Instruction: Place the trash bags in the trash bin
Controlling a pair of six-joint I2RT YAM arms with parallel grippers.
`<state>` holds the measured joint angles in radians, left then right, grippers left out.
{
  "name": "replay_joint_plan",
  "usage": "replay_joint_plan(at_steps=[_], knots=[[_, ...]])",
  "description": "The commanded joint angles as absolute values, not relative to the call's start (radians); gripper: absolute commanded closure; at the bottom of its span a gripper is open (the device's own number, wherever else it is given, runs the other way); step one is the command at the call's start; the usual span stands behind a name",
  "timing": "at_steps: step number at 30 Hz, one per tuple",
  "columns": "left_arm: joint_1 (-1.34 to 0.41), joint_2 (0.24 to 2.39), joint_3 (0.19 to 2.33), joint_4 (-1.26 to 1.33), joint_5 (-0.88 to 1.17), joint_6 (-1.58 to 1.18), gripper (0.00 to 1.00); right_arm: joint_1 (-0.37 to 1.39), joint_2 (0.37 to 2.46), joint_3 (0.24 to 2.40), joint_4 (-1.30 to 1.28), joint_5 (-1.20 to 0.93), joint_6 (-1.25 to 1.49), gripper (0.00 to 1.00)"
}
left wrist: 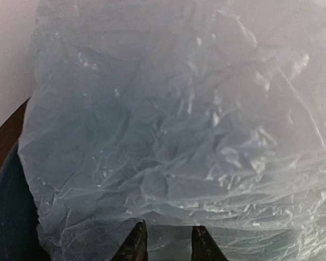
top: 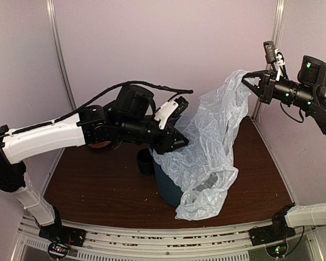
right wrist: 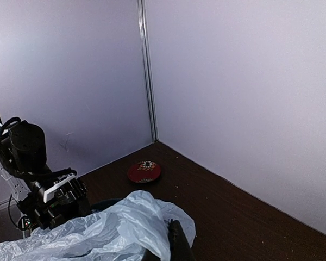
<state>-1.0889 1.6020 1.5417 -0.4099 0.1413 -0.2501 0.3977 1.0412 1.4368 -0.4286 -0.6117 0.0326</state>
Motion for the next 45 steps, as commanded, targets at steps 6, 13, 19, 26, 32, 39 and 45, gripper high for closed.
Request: replay_joint_plan(at_steps=[6, 13, 19, 26, 32, 39, 45], knots=[[-1.134, 1.715, 1.664, -0.401, 0.211, -0.249, 0.73, 0.382, 1.045, 1.441, -0.385, -0.643, 0.054, 1.00], [-1.140, 1.724, 1.685, -0.434, 0.182, -0.240, 0.74, 0.381, 1.057, 1.399, -0.366, -0.641, 0.056, 1.00], [-1.128, 1.603, 1.714, -0.476, -0.024, -0.226, 0.71, 0.382, 1.075, 1.355, -0.340, -0.640, 0.062, 1.00], [-1.126, 1.466, 1.728, -0.554, -0.206, -0.190, 0.42, 0.383, 1.130, 1.397, -0.340, -0.644, 0.082, 1.00], [-1.127, 1.286, 1.601, -0.573, -0.144, -0.112, 0.40, 0.400, 1.204, 1.434, -0.358, -0.627, 0.065, 1.00], [-1.275, 1.265, 1.619, -0.699, -0.118, -0.022, 0.36, 0.429, 1.262, 1.433, -0.359, -0.587, 0.033, 1.00], [-1.447, 1.307, 1.678, -0.681, -0.196, 0.000, 0.33, 0.430, 1.263, 1.424, -0.362, -0.555, 0.020, 1.00]])
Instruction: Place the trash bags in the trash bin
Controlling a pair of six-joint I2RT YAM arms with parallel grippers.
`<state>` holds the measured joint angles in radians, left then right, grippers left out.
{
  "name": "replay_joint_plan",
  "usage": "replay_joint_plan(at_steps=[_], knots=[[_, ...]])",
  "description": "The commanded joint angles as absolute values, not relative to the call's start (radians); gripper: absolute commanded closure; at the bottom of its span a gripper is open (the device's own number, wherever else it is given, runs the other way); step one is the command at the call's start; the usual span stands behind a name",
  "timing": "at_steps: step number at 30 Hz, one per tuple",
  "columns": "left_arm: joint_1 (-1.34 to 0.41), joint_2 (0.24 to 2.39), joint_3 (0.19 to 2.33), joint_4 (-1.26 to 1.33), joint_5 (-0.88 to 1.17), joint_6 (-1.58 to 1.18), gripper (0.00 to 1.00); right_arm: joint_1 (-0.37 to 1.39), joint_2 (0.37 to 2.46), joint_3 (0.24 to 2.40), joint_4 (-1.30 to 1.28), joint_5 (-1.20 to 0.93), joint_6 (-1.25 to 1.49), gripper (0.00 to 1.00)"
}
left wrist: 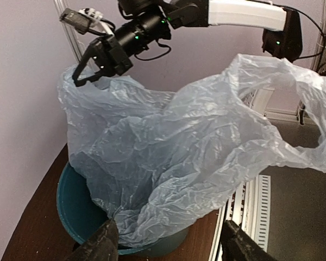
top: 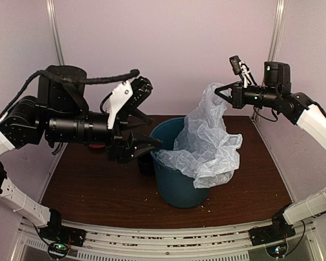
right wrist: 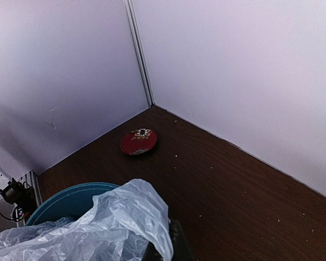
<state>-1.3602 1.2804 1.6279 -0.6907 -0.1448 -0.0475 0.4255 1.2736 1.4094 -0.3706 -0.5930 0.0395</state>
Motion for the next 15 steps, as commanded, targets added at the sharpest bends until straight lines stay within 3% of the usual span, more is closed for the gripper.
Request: replay_joint_plan(at_steps=[1, 7, 12, 15], knots=[[-1.475, 1.320, 1.697, -0.679, -0.203, 0.007, 0.33, 0.430, 1.261, 1.420, -0.360, -0.551, 0.020, 1.00], [-1.609, 1.381, 1.774, -0.686, -0.202, 0.083, 0.24, 0.430, 1.254, 1.402, -0.365, -0.536, 0.016, 1.00], [-1.666, 1.483, 1.874, -0.701, -0.165, 0.116, 0.22, 0.429, 1.249, 1.399, -0.367, -0.526, 0.012, 1.00], [-1.674, 1.556, 1.974, -0.707, -0.291, 0.054, 0.22, 0.429, 1.244, 1.393, -0.364, -0.519, 0.010, 1.00]])
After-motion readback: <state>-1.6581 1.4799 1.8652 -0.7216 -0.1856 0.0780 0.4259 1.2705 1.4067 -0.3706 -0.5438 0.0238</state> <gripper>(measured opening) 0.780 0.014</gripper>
